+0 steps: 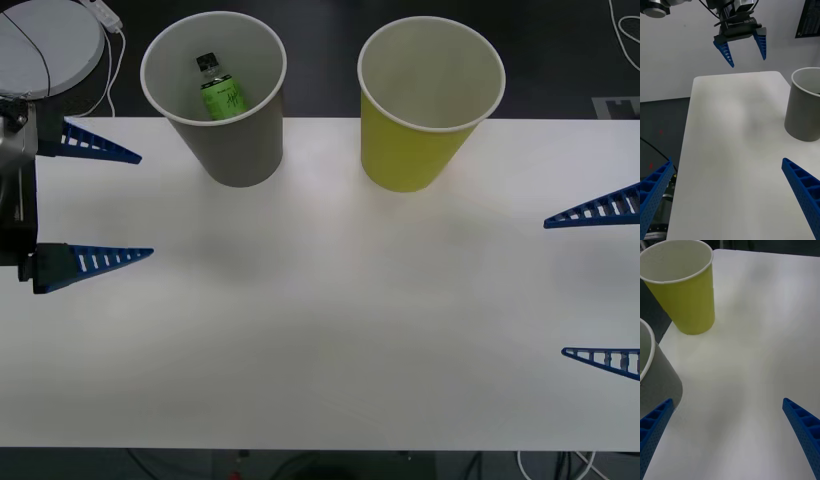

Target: Put the can into the green bin and the plastic bottle into the gray bin

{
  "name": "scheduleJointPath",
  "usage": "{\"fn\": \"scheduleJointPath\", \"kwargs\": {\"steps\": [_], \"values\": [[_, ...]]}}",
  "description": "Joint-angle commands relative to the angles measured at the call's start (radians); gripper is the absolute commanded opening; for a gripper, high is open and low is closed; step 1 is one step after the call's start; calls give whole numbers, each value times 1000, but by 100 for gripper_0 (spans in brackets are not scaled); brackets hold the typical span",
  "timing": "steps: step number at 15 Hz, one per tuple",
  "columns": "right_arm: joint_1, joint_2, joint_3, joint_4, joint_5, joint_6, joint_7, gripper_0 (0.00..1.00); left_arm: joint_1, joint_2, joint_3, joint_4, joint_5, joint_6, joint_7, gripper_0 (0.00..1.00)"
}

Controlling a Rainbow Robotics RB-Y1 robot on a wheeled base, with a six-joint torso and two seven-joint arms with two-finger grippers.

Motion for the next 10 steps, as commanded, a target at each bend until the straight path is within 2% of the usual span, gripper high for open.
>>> {"fn": "scheduleJointPath", "kwargs": {"steps": [1, 10], "values": [[0, 0, 0, 0, 0, 0, 0, 100, 45, 0, 10, -22, 1, 0, -26, 100], [0, 0, 0, 0, 0, 0, 0, 100, 91, 23, 12, -34, 26, -34, -110, 100]]}}
